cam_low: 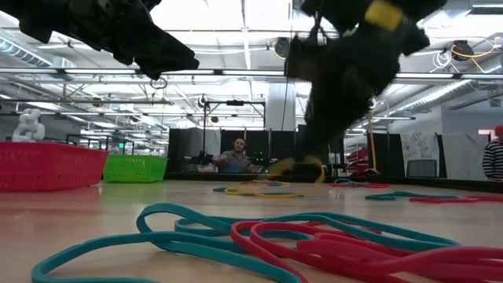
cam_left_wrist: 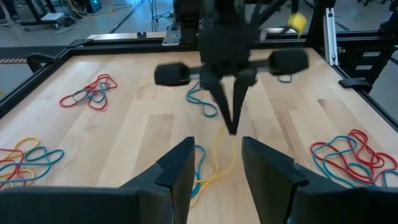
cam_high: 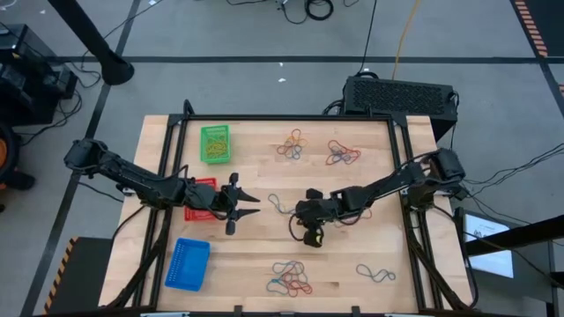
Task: Sort rubber bands into baskets
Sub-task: Put the yellow rubber band into the green bin
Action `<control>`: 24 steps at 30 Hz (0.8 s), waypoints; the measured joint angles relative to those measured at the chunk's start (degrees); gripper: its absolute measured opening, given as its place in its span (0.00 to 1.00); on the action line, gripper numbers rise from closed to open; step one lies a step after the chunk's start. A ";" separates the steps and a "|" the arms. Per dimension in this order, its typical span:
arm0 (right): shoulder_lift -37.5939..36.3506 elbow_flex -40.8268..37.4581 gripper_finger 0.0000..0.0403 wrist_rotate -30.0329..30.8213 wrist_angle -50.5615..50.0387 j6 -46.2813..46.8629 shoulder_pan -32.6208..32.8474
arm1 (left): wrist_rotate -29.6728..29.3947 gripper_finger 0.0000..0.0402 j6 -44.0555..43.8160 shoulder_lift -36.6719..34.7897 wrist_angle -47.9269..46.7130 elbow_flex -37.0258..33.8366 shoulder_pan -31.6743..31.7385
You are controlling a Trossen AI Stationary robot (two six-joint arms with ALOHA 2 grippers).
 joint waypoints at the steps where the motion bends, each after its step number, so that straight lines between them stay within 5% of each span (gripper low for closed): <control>1: -0.78 0.04 0.00 0.01 0.67 -0.08 0.07 | 0.15 0.35 -0.02 0.00 0.02 0.00 0.00; 11: -6.57 0.08 0.00 0.24 6.02 -2.30 0.71 | 4.58 0.35 -1.05 1.98 2.74 0.00 0.00; 24: -7.44 0.12 0.00 0.00 13.41 -4.57 0.67 | 7.79 0.40 6.25 22.38 31.68 0.07 -0.85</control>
